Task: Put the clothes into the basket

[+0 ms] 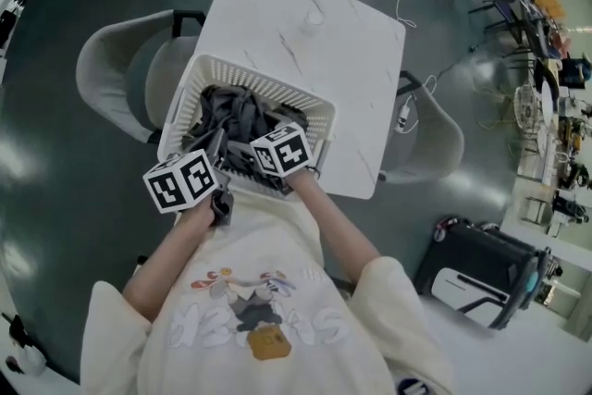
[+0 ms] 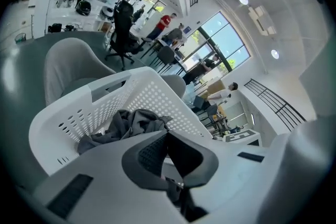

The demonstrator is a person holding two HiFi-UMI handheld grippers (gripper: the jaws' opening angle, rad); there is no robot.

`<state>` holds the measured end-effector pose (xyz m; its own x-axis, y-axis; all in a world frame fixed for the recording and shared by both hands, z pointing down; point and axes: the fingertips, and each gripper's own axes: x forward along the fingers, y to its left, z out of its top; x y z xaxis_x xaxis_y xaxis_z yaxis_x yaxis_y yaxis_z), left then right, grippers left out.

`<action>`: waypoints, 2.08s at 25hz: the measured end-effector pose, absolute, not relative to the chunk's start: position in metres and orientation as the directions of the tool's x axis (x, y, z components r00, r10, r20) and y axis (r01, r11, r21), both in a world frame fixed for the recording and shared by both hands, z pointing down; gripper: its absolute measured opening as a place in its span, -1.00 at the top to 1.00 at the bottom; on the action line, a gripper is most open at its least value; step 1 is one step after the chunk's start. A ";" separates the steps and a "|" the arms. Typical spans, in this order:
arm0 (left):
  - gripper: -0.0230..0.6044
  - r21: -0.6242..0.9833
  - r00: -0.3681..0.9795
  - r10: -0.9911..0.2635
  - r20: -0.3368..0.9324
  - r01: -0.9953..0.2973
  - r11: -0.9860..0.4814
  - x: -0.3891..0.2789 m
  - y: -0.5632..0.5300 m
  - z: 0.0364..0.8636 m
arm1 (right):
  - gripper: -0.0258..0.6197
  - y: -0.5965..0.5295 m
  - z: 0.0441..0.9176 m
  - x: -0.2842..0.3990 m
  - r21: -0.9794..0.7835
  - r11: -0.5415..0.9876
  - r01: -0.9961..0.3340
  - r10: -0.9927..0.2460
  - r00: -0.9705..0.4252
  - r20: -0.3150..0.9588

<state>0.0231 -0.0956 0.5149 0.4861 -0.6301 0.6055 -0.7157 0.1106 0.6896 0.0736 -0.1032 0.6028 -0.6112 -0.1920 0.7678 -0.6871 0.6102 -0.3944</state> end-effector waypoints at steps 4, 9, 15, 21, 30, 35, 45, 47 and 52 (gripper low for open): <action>0.90 0.671 0.481 -0.628 0.612 -0.736 0.091 0.025 -0.097 0.519 | -0.57 -0.101 0.599 0.074 -0.388 0.604 -0.696 -0.200 -0.604 0.772; 0.89 0.650 0.478 -0.631 0.611 -0.758 0.056 0.025 -0.104 0.516 | -0.57 -0.102 0.593 0.073 -0.391 0.580 -0.714 -0.220 -0.600 0.769; 0.90 0.591 0.442 -0.651 0.617 -0.806 0.012 0.013 -0.118 0.515 | -0.57 -0.105 0.575 0.075 -0.364 0.546 -0.755 -0.308 -0.585 0.750; 0.89 0.533 0.419 -0.639 0.645 -0.846 -0.017 0.004 -0.118 0.526 | -0.57 -0.100 0.566 0.082 -0.350 0.512 -0.784 -0.363 -0.567 0.740; 0.89 0.554 0.473 -0.571 0.671 -0.832 -0.039 0.027 -0.102 0.544 | -0.56 -0.096 0.640 0.119 -0.321 0.296 -0.900 -0.269 -0.401 0.876; 0.89 0.572 0.476 -0.553 0.684 -0.820 0.001 0.025 -0.096 0.556 | -0.20 -0.106 0.687 0.125 -0.267 0.308 -0.913 -0.244 -0.347 0.905; 0.89 0.555 0.489 -0.533 0.690 -0.831 -0.044 0.031 -0.096 0.555 | 0.03 -0.132 0.691 0.138 -0.062 0.405 -0.912 -0.327 -0.208 0.922; 0.89 0.557 0.486 -0.538 0.689 -0.830 -0.036 0.029 -0.098 0.555 | 0.03 -0.122 0.682 0.141 -0.110 0.340 -0.934 -0.311 -0.222 0.924; 0.89 0.566 0.490 -0.535 0.688 -0.824 -0.027 0.030 -0.099 0.557 | 0.03 -0.123 0.635 0.135 -0.225 0.280 -0.933 -0.398 -0.326 0.858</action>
<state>0.0301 -0.0989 0.5571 0.4903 -0.5352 0.6879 -0.8239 -0.0271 0.5661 0.1349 -0.1230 0.6348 -0.3260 -0.3978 0.8576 -0.9333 0.2797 -0.2250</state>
